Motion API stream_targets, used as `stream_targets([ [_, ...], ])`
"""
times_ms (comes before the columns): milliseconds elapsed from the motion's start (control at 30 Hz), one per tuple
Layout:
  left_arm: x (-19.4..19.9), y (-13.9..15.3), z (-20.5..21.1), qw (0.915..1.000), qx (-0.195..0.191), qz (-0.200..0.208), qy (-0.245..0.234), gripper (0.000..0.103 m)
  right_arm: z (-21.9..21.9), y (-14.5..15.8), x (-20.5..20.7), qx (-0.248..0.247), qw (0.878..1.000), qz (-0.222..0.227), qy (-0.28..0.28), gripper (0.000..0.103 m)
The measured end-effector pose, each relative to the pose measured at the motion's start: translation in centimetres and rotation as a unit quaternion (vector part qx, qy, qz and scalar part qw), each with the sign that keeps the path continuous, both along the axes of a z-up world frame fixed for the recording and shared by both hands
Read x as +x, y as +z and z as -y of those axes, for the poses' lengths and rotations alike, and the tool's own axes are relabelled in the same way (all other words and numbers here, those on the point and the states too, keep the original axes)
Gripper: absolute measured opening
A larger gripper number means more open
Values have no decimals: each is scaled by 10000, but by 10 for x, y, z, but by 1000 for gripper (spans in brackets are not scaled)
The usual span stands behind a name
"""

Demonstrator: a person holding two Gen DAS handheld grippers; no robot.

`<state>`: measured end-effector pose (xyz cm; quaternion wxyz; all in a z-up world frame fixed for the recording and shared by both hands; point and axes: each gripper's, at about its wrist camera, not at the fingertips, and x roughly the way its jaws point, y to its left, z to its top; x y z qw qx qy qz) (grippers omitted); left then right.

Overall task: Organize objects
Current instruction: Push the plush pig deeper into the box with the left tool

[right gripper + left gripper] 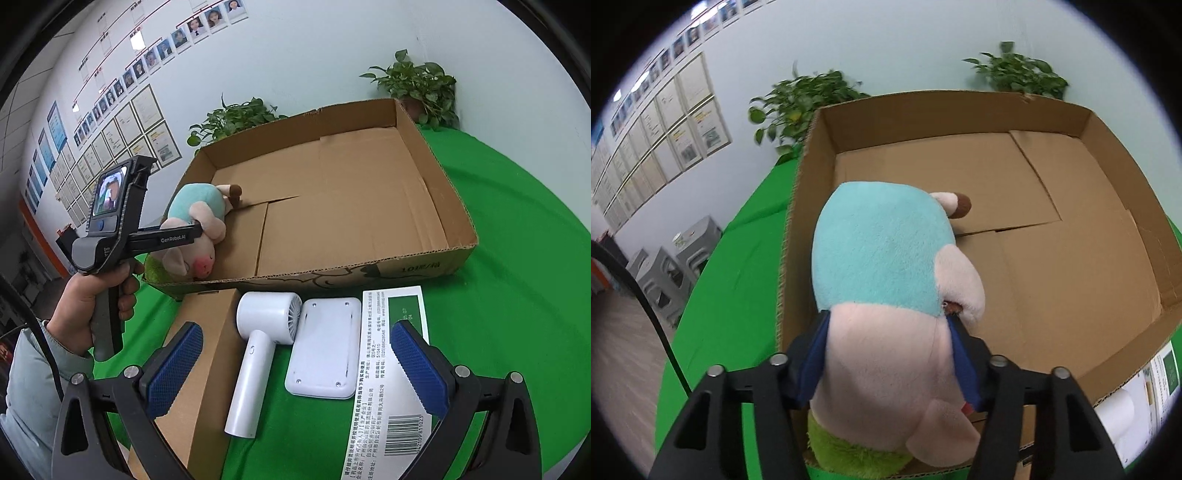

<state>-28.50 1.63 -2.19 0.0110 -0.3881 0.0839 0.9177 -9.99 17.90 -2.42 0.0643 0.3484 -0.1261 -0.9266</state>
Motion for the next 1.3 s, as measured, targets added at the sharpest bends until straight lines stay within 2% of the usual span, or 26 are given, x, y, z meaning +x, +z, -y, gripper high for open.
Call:
stream_targets([
  [67, 4, 3, 6, 9997, 75, -37, 230, 55, 1, 0, 0, -3, 10000, -16, 34, 103],
  [167, 5, 0, 2, 9995, 31, -56, 310, 56, 3, 0, -1, -32, 10000, -21, 83, 103],
  [300, 8, 3, 2, 9986, 182, -186, 450, 75, 7, 1, -5, -22, 9999, -43, 147, 103],
  [433, 20, 13, 5, 9988, 326, -233, 280, 76, 11, 2, -9, 32, 9998, -67, 158, 103],
  [567, 51, 35, 13, 9976, 386, -548, 163, 79, 15, 1, -12, 57, 9999, -75, 142, 103],
  [733, 117, 64, 27, 9925, 452, -1140, -20, 84, 25, -2, -10, 94, 9997, -107, 218, 103],
  [867, 159, 68, 28, 9905, 348, -1324, -95, 87, 33, -4, -7, 222, 9995, -120, 177, 103],
  [967, 178, 63, 33, 9896, 509, -1343, -102, 87, 39, -2, -1, 284, 9992, -233, 172, 102],
  [1033, 188, 57, 36, 9893, 621, -1317, -53, 82, 41, 0, 3, 323, 9988, -323, 178, 96],
  [1067, 193, 55, 36, 9888, 660, -1341, -17, 72, 44, 1, 6, 370, 9985, -340, 208, 74],
  [1100, 196, 51, 35, 9886, 717, -1327, -15, 32, 45, 1, 7, 429, 9983, -316, 235, 42],
  [1133, 198, 49, 36, 9892, 732, -1272, -6, 1, 47, 1, 7, 495, 9981, -275, 239, 29],
  [1167, 200, 47, 36, 9896, 767, -1215, 33, 3, 47, 0, 7, 543, 9979, -259, 243, 22],
  [1233, 207, 47, 39, 9872, 984, -1252, -24, 3, 49, 2, 14, 618, 9973, -308, 248, 22],
  [1267, 209, 47, 39, 9866, 1039, -1258, -72, 3, 48, 3, 17, 577, 9974, -341, 269, 27],
  [1300, 211, 49, 39, 9864, 1083, -1234, -101, 19, 48, 5, 20, 515, 9976, -348, 304, 51],
])
